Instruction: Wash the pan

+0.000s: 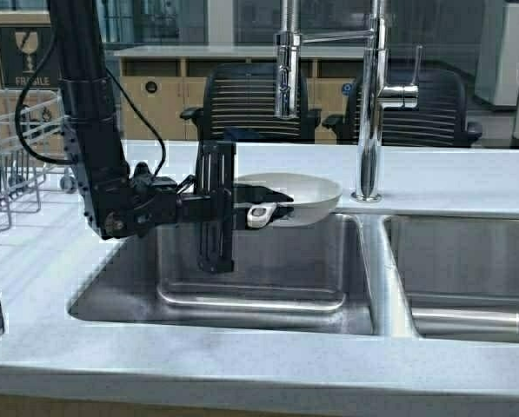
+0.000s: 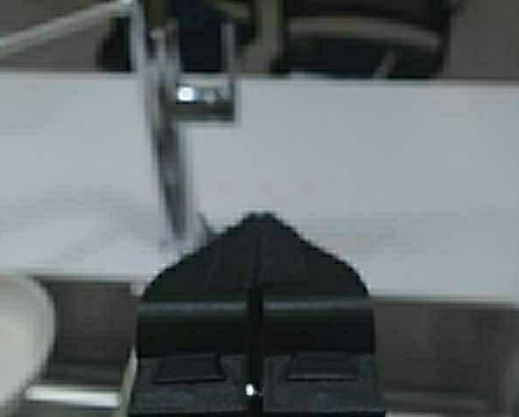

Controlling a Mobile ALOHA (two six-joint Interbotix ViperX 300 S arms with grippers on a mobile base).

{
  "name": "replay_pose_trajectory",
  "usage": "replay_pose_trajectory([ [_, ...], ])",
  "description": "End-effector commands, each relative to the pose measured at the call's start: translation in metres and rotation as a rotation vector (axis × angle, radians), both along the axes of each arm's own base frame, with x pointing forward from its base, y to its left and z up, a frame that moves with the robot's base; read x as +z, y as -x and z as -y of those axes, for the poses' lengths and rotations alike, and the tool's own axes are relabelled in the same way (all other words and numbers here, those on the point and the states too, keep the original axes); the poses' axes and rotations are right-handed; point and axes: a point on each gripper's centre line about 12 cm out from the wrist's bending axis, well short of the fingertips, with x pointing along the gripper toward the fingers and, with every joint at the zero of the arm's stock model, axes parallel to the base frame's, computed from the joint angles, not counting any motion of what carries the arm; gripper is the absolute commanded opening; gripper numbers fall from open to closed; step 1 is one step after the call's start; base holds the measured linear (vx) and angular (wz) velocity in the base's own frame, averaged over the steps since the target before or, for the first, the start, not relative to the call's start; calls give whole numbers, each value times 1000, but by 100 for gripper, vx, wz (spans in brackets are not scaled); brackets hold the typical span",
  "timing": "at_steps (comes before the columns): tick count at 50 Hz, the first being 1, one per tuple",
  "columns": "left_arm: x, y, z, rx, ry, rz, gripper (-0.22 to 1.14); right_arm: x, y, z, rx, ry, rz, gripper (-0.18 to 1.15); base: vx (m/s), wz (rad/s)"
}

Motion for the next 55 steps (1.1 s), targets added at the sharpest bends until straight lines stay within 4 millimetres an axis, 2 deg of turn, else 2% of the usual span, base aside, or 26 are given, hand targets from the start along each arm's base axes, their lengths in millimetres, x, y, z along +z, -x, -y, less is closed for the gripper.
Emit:
replay_pose_trajectory([
  [1, 22, 6, -5, 14, 42, 61, 2, 8, -18, 0, -2, -14, -6, 9, 10, -6],
  [4, 21, 12, -9, 26, 41, 61, 2, 12, -31, -1, -1, -21, -17, 18, 9, -7],
  [6, 22, 15, -13, 40, 41, 65, 2, 14, -41, -2, 3, -26, -30, 28, 9, -7],
  [13, 21, 22, -20, 56, 36, 66, 2, 15, -85, -7, 18, -24, -67, 84, 7, -5],
  [14, 21, 24, -20, 54, 35, 65, 2, 15, -95, -8, 24, -16, -73, 96, 5, -4],
  [17, 21, 27, -21, 51, 35, 64, 2, 17, -118, -12, 43, 2, -77, 109, 4, -4],
  [23, 20, 32, -25, 51, 38, 59, 2, 18, -163, -18, 62, 18, -85, 103, 3, -2],
  [33, 18, 37, -27, 52, 34, 46, 2, 4, -226, -25, 65, -10, -110, 104, 2, -1],
  [44, 17, 36, -27, 52, 37, 48, 2, -23, -279, -29, 65, -9, -162, 104, 0, 0],
  [55, 16, 38, -27, 50, 33, 43, 2, -36, -321, -31, 60, -5, -197, 104, 0, 0],
])
